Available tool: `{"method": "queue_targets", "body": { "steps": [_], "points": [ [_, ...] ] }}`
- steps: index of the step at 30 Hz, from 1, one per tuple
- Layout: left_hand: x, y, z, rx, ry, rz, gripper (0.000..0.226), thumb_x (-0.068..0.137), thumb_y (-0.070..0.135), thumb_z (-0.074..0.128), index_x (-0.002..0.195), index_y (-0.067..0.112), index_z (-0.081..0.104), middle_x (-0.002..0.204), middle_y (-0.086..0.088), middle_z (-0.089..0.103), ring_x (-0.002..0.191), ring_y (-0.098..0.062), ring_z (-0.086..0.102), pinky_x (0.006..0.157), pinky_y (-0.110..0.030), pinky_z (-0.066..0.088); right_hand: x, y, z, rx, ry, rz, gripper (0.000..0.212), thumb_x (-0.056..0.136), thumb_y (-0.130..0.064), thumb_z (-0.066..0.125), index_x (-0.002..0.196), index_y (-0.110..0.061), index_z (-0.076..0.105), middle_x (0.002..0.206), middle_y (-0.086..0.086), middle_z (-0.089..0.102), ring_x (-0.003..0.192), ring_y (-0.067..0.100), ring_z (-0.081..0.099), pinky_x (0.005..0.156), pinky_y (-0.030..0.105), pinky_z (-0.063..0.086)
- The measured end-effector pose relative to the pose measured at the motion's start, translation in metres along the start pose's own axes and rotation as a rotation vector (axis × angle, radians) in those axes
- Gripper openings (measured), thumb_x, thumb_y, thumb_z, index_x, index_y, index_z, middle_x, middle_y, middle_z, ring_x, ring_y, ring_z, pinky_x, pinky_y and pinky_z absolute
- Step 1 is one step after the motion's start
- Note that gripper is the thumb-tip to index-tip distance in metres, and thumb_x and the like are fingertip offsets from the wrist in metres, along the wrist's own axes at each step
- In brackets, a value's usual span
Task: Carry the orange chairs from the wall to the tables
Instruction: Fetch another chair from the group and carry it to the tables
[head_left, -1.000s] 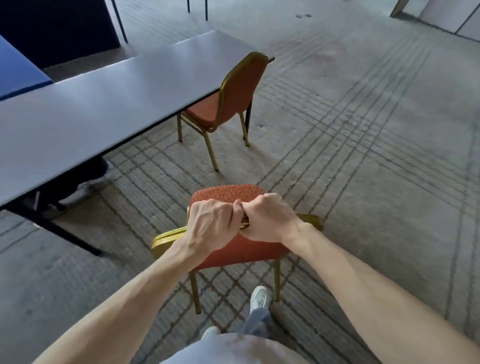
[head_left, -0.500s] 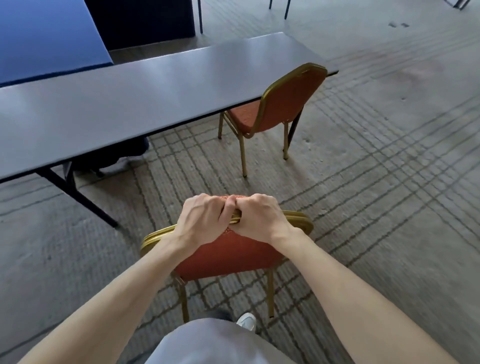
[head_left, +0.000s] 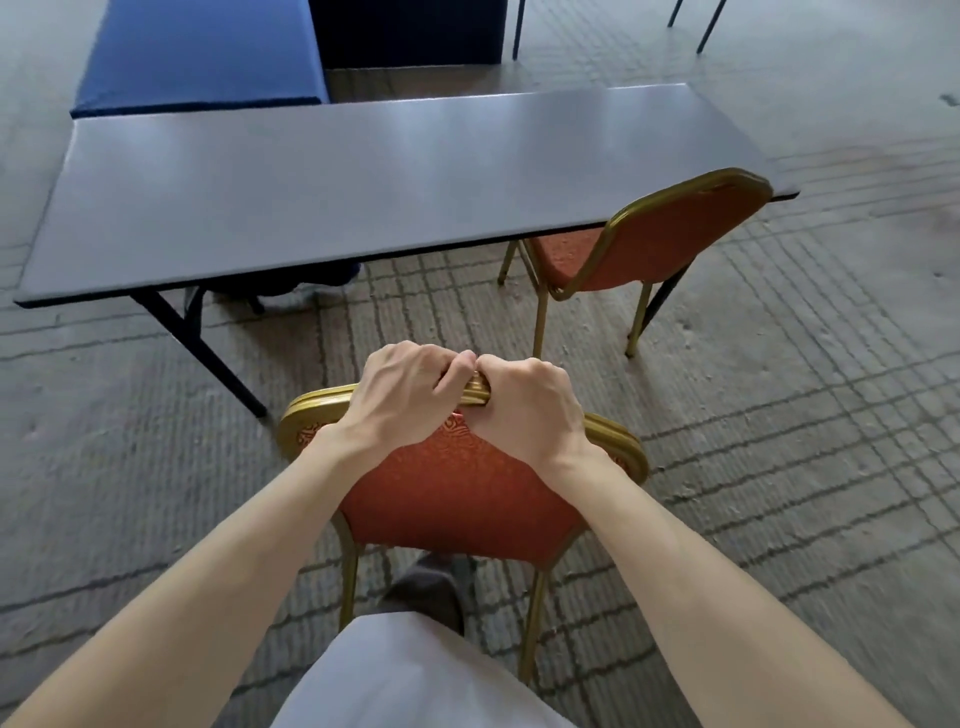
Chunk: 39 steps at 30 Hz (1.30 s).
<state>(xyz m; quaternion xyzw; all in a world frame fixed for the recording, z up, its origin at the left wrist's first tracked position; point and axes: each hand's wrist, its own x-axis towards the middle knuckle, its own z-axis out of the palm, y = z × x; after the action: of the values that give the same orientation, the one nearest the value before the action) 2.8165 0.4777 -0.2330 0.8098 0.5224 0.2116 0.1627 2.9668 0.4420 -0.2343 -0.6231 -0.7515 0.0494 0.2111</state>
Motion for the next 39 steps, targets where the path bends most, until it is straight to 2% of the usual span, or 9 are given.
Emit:
{"method": "queue_targets", "body": {
  "steps": [7,10,17,21,25,28,32,34,39],
  "points": [
    [0.09,-0.005,0.015,0.237,0.168,-0.065,0.051,0.097,0.037,0.035,0.05,0.021,0.047,0.046,0.006,0.045,0.045,-0.016,0.042,0.056,-0.029,0.027,0.087,0.04,-0.004,0.016,-0.076,0.049,0.012,0.082,-0.032,0.057,0.074,-0.022,0.057,0.061,-0.005,0.062,0.052,0.021,0.054,0.058,0.031,0.048],
    [0.125,-0.015,0.019,0.262,0.194,-0.047,0.054,0.097,0.036,0.036,0.048,0.019,0.048,0.043,0.007,0.041,0.041,-0.013,0.038,0.052,-0.027,0.024,0.122,0.057,-0.004,0.037,-0.143,0.011,0.013,0.083,-0.033,0.057,0.081,-0.021,0.058,0.068,-0.003,0.065,0.059,0.023,0.059,0.062,0.033,0.049],
    [0.209,-0.042,0.019,0.247,0.101,-0.032,0.055,0.099,0.036,0.032,0.046,0.023,0.038,0.046,0.005,0.042,0.047,-0.016,0.043,0.057,-0.03,0.034,0.209,0.086,0.003,0.051,-0.305,-0.021,0.02,0.082,-0.032,0.059,0.094,-0.018,0.067,0.078,-0.002,0.07,0.07,0.021,0.065,0.07,0.036,0.056],
    [0.245,-0.048,0.019,0.266,0.082,-0.002,0.053,0.1,0.036,0.032,0.055,0.021,0.054,0.055,0.001,0.059,0.052,-0.014,0.044,0.059,-0.029,0.036,0.243,0.1,0.003,0.047,-0.331,-0.02,0.02,0.082,-0.033,0.058,0.094,-0.02,0.067,0.077,-0.003,0.07,0.07,0.019,0.065,0.071,0.035,0.056],
    [0.266,-0.057,0.011,0.208,0.131,0.017,0.052,0.1,0.034,0.035,0.05,0.024,0.045,0.046,0.006,0.045,0.044,-0.013,0.043,0.055,-0.027,0.037,0.273,0.106,0.001,0.025,-0.298,-0.113,0.022,0.082,-0.034,0.058,0.097,-0.02,0.066,0.08,0.0,0.071,0.076,0.023,0.066,0.073,0.034,0.054],
    [0.276,-0.063,0.004,0.178,0.194,0.003,0.054,0.099,0.034,0.034,0.047,0.024,0.043,0.04,0.008,0.04,0.038,-0.008,0.039,0.049,-0.024,0.033,0.292,0.107,-0.002,-0.003,-0.207,-0.239,0.025,0.083,-0.031,0.06,0.102,-0.017,0.068,0.078,0.003,0.072,0.073,0.028,0.067,0.067,0.031,0.05],
    [0.282,-0.059,0.01,0.207,0.278,0.021,0.05,0.096,0.032,0.035,0.046,0.026,0.038,0.039,0.008,0.04,0.038,-0.01,0.034,0.048,-0.023,0.028,0.298,0.117,-0.002,-0.002,-0.122,-0.328,0.021,0.078,-0.024,0.065,0.094,-0.012,0.07,0.062,0.002,0.067,0.053,0.03,0.063,0.051,0.031,0.05],
    [0.284,-0.055,0.02,0.201,0.284,0.037,0.049,0.095,0.031,0.037,0.046,0.026,0.038,0.039,0.006,0.045,0.039,-0.011,0.033,0.048,-0.022,0.028,0.295,0.13,0.003,0.002,-0.152,-0.338,0.023,0.079,-0.028,0.06,0.092,-0.012,0.068,0.064,0.002,0.068,0.054,0.03,0.064,0.051,0.036,0.053],
    [0.282,-0.041,0.063,0.192,0.203,-0.014,0.056,0.097,0.033,0.035,0.045,0.02,0.051,0.041,0.006,0.049,0.039,-0.008,0.038,0.051,-0.024,0.038,0.28,0.169,0.015,0.021,-0.207,-0.408,0.016,0.084,-0.025,0.059,0.085,-0.011,0.066,0.06,-0.001,0.066,0.046,0.024,0.06,0.044,0.031,0.049]
  ]
}}
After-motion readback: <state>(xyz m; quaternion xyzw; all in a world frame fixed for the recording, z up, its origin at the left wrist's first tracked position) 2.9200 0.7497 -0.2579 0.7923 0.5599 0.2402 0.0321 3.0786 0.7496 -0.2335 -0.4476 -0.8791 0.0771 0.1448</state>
